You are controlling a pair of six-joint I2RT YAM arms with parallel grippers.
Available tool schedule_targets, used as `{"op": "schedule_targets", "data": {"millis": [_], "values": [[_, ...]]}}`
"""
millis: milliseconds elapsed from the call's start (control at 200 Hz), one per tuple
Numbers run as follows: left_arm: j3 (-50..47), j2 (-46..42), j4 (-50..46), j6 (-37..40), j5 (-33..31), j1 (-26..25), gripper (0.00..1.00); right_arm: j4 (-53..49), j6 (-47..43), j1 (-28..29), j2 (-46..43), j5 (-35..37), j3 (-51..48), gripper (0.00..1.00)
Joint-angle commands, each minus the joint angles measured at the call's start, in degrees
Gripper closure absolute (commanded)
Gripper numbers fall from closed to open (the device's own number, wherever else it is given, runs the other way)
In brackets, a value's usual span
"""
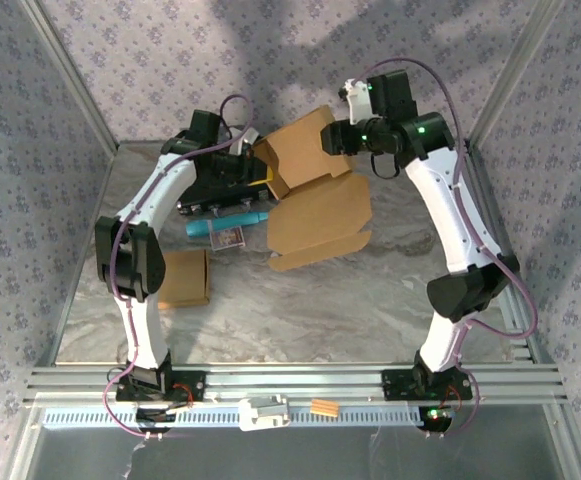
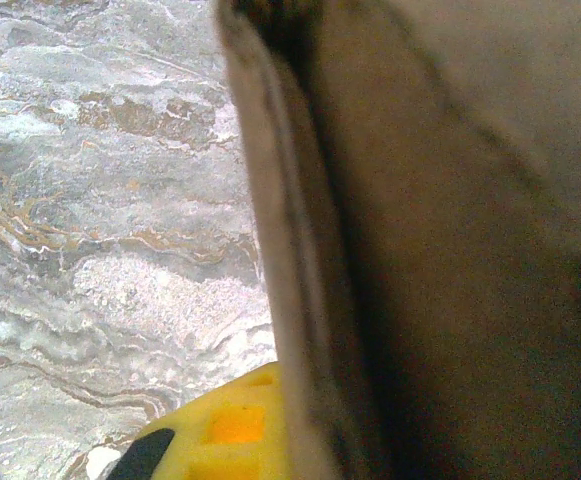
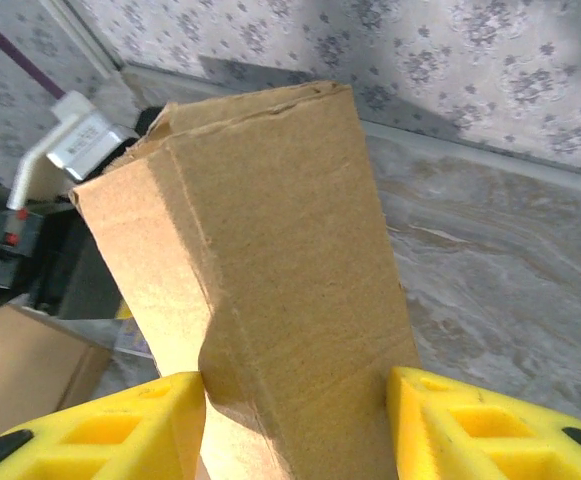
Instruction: Fold the paper box
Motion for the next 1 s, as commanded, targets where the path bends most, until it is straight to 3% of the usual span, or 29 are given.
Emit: {"op": "schedule_targets", "data": {"millis": [0,95,450,650,994], "values": [[0.2,-3.8,-1.5,2.0,1.6,-0.7,1.00,-3.1,-2.9,1.5,2.0,9.5,1.2,0.48],[0.3,-4.0,-2.3,2.5,1.2,-0.9,1.00,-3.7,-3.1,2.1,3.2,13.6,2.1,0.50],[1.8,-3.4,-5.1,2.8,-1.2,-2.6,1.00,-5.8,-2.3,5.0,5.8,31.9,3.2,0.82],[4.6,-2.5,-7.6,1.5,-3.1,-3.9,1.00,-6.2,-1.9,4.8,6.7,35.2,3.2,1.00],[6.2,-2.1,-10.7,-2.4,-7.0,-5.0,1.00,-8.1,-1.6,4.1,8.2,39.8,3.6,1.00]]}}
